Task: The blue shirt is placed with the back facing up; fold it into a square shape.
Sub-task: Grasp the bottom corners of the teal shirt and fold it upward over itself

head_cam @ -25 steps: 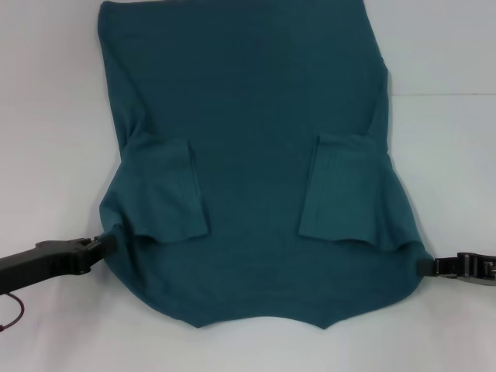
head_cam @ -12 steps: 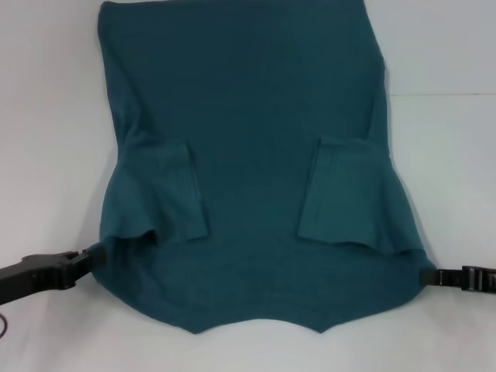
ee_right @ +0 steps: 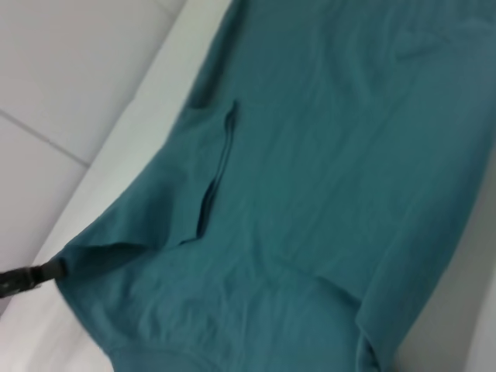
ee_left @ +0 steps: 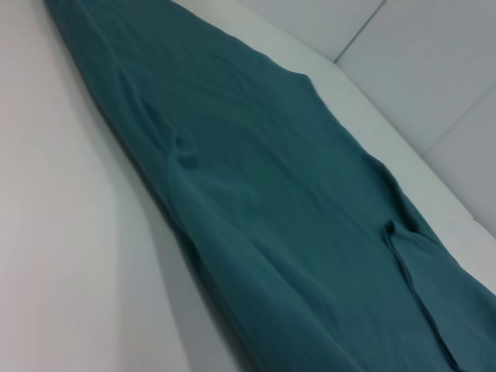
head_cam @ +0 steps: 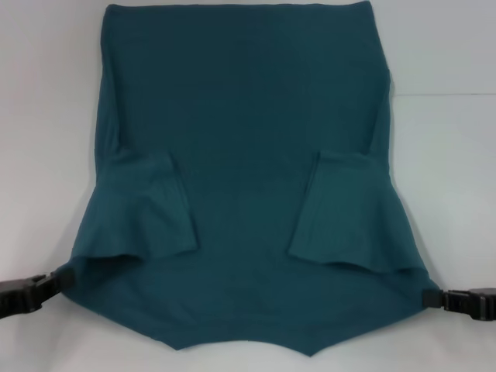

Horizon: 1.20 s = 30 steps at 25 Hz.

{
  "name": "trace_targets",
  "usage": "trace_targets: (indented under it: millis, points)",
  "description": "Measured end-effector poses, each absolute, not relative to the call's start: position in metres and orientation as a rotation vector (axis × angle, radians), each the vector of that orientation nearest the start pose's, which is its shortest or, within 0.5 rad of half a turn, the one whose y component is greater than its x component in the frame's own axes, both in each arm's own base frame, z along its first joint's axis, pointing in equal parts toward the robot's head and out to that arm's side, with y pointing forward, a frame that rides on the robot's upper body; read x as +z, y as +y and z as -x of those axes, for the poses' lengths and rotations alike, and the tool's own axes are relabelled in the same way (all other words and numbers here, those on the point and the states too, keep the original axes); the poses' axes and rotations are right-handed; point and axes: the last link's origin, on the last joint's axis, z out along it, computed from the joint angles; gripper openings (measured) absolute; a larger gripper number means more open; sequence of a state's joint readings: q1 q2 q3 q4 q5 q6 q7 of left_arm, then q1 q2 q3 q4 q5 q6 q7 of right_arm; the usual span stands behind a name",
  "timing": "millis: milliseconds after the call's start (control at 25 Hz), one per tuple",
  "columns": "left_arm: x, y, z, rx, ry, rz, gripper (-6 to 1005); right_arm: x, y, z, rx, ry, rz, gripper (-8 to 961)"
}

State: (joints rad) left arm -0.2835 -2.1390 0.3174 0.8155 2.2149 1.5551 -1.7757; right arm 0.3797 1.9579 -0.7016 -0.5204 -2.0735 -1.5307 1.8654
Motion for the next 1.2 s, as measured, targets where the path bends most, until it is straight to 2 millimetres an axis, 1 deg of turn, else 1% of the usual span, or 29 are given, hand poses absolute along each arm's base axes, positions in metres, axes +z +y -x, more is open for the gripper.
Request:
trace_targets:
  millis: [240, 280, 320, 560, 840, 1080, 1200]
  points:
    - [0.04, 0.232, 0.371, -0.708, -1.504, 2.115, 41, 0.023, 0.259, -0.348, 0.584, 1.537, 2.528, 35]
    - [0.04, 0.232, 0.371, -0.708, -1.504, 2.115, 41, 0.023, 0.257, -0.349, 0.572, 1.532, 2.545, 35]
    - [0.041, 0.225, 0.372, -0.731, -1.52, 2.109, 41, 0.023, 0.255, -0.349, 0.56, 1.53, 2.56, 34]
    - [0.043, 0.209, 0.371, -0.772, -1.546, 2.117, 40, 0.022, 0.245, -0.35, 0.513, 1.511, 2.64, 34]
    - [0.045, 0.192, 0.374, -0.79, -1.574, 2.11, 40, 0.022, 0.233, -0.35, 0.505, 1.503, 2.701, 35]
    - [0.048, 0.184, 0.376, -0.788, -1.586, 2.102, 40, 0.024, 0.228, -0.351, 0.508, 1.501, 2.712, 34]
    - [0.048, 0.188, 0.374, -0.795, -1.578, 2.113, 41, 0.025, 0.233, -0.349, 0.51, 1.486, 2.709, 33]
